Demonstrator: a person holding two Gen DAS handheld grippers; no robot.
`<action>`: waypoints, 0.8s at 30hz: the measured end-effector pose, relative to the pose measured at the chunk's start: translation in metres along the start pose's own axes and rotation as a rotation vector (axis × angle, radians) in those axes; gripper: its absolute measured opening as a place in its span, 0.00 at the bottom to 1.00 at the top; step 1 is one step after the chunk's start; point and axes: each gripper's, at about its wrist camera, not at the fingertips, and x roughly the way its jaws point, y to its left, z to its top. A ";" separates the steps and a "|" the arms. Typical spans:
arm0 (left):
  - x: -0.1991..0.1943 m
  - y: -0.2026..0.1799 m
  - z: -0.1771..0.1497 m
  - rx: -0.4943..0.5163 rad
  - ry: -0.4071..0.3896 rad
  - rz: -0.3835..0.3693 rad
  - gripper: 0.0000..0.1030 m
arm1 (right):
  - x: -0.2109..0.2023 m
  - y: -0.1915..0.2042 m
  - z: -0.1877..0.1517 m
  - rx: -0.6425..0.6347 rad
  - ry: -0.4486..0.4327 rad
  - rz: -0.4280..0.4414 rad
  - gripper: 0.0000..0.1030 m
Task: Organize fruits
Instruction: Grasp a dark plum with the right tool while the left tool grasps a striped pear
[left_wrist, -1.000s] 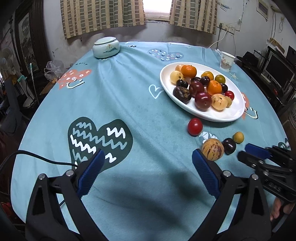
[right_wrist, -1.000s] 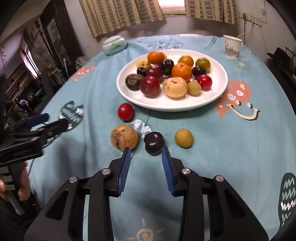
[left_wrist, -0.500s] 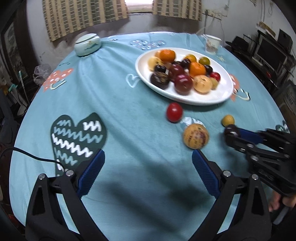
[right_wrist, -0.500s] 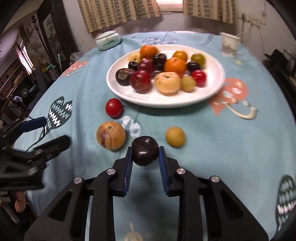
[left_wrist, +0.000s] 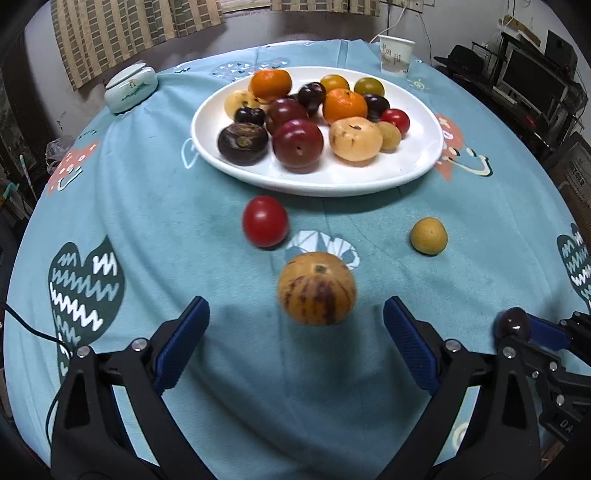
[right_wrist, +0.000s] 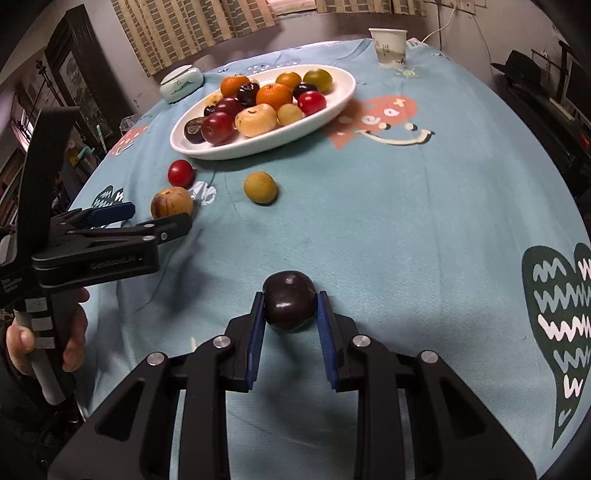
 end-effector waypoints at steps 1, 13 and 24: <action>0.002 -0.002 -0.001 0.002 -0.003 0.008 0.94 | 0.002 0.000 0.000 0.000 0.000 0.004 0.27; 0.012 0.003 -0.001 -0.021 0.017 -0.035 0.75 | 0.003 0.001 0.004 -0.001 -0.022 0.005 0.28; 0.007 -0.007 0.003 0.002 -0.002 -0.051 0.40 | -0.009 -0.006 -0.001 0.026 -0.038 -0.006 0.28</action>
